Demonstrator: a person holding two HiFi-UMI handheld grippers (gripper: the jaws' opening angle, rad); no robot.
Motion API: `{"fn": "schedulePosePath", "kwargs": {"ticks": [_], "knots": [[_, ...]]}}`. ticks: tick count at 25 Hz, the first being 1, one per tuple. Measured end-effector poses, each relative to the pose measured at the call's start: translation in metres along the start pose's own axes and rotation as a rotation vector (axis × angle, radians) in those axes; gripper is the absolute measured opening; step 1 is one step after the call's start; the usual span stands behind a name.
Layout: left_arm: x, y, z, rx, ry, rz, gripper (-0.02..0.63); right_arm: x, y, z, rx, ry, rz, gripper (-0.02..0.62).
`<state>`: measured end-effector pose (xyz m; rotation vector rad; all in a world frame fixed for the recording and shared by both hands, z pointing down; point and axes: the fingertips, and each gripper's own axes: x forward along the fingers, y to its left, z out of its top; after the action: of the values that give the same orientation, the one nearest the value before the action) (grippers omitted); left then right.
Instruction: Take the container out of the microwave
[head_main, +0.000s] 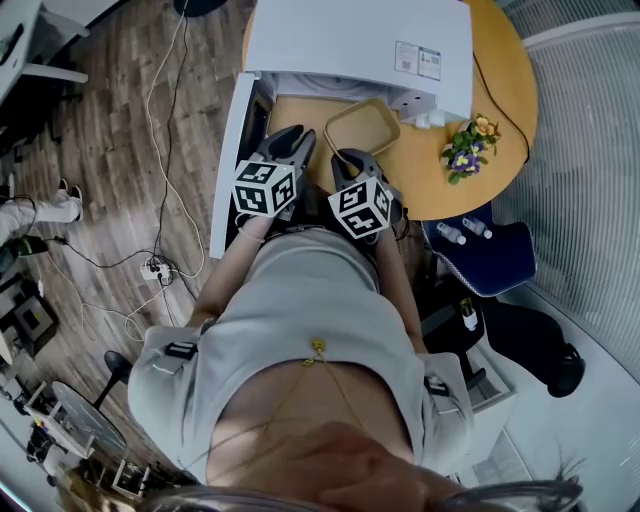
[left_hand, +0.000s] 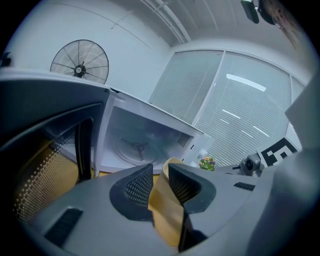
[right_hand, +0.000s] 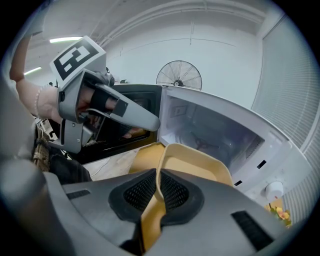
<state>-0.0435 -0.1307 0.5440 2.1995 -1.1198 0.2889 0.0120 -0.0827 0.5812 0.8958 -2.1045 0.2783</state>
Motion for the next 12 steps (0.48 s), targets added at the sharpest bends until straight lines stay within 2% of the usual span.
{"fn": "schedulePosePath", "kwargs": {"ticks": [12], "knots": [[0.0044,-0.0044,-0.0011,0.004,0.002,0.0,0.101,-0.0011,-0.0057,-0.003,-0.001,0.005,-0.001,0.037]]}}
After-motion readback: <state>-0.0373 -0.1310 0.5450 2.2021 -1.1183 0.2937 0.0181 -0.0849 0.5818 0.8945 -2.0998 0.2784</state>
